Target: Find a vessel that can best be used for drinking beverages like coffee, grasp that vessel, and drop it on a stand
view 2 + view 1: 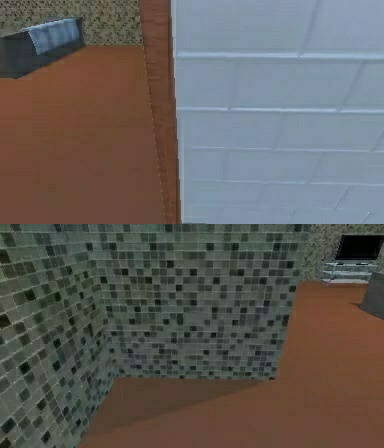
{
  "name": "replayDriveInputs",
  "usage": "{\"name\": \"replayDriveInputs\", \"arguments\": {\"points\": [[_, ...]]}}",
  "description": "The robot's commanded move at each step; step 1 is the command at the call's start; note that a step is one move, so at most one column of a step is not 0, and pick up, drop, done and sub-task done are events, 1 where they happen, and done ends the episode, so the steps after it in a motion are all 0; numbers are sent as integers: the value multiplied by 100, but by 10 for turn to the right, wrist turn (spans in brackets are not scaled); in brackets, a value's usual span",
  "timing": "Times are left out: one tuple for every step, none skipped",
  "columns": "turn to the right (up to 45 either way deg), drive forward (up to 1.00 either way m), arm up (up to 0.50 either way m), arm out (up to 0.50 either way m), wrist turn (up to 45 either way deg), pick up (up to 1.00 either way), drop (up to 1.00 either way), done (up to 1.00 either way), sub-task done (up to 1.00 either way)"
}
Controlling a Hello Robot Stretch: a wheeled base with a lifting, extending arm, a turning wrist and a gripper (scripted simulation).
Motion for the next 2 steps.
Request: {"name": "replayDriveInputs", "arguments": {"points": [[420, 0, 0, 0, 0, 0, 0, 0, 0], [0, 35, 0, 0, 0, 0, 0, 0, 0]]}}
